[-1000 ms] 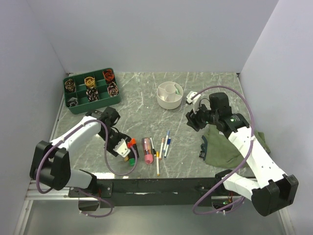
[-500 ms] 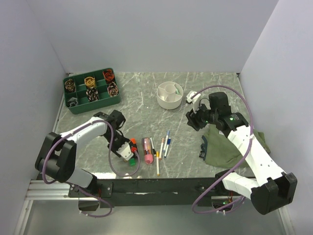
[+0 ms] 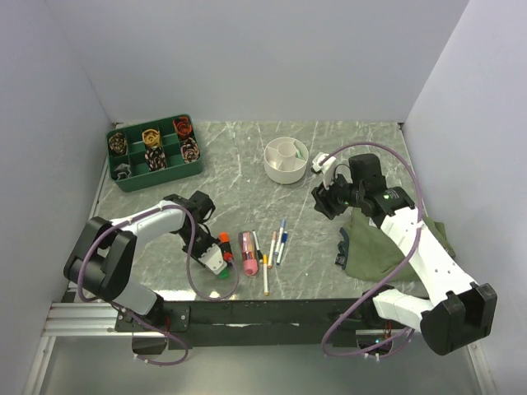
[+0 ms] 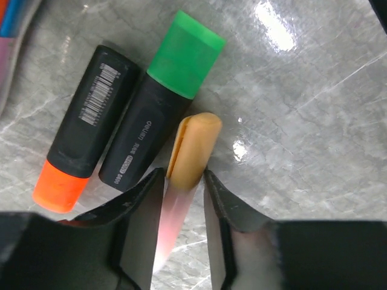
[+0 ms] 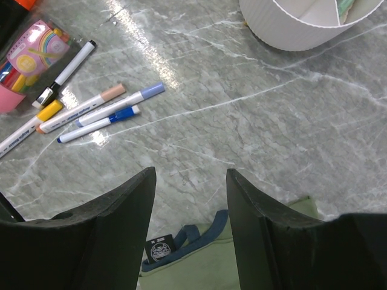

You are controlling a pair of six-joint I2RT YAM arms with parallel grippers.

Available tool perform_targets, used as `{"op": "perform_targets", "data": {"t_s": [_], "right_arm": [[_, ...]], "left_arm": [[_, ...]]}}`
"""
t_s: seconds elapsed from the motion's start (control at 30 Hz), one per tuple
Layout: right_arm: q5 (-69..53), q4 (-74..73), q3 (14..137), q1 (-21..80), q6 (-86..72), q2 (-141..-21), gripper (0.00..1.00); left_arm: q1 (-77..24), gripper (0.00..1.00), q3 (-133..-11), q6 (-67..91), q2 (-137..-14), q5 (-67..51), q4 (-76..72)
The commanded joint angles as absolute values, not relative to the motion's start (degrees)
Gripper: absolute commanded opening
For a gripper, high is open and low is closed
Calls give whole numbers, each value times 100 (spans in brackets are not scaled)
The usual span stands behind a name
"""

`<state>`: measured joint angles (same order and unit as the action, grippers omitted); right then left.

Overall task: Sort the stationery into containers
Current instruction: Pick up the pen from the center of the board, then place the pen in the storage box.

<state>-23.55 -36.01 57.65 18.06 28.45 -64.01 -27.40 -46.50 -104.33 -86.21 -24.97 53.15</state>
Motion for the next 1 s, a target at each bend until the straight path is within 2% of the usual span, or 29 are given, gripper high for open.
{"op": "perform_targets", "data": {"t_s": [0.0,0.1,0.23,0.4,0.5,0.57,0.63,0.67,0.73,0.87,0.9,0.97], "right_arm": [[-2347,-3393,5933,1767,2900,-6451,58],[-2338,-3393,5950,1758,2909,-6469,57],[-2338,-3401,6038,1758,2883,-6495,56],[-2356,-3366,6240,1758,2690,-6530,55],[-2163,-3138,6345,1688,2410,-6600,54],[-2031,-2744,6381,1504,2076,-6670,54],[-2030,-2358,6442,1337,1417,-6758,55],[-2048,-2216,6555,1179,1232,-6863,55],[-1995,-1813,6688,1073,731,-7013,56],[-2293,-1372,7144,853,396,-7688,56],[-2303,-1345,7233,783,369,-7795,56],[-2355,-1310,7495,677,299,-8058,56]], "left_arm": [[-2786,36,-4562,-10406,-8684,-2443,5291],[-2795,24,-4553,-10345,-8675,-2426,5404],[-2804,1,-5130,-10064,-8517,-2566,6168],[-2804,1,-6545,-9765,-8068,-3100,7469],[-2804,1,-8255,-9049,-8287,-3714,7621],[-2804,1,-8839,-8580,-8672,-3945,7043],[-2804,1,-9613,-7362,-8981,-4235,6280],[-2804,1,-9894,-6843,-9322,-4315,5336],[-2760,1,-10633,-5287,-9657,-4481,4391],[-2619,1,-10724,-3002,-10291,-4702,1746],[-2610,1,-10531,-2205,-10379,-4641,513],[-2558,1,-10503,-1576,-10746,-4553,-400]]}}
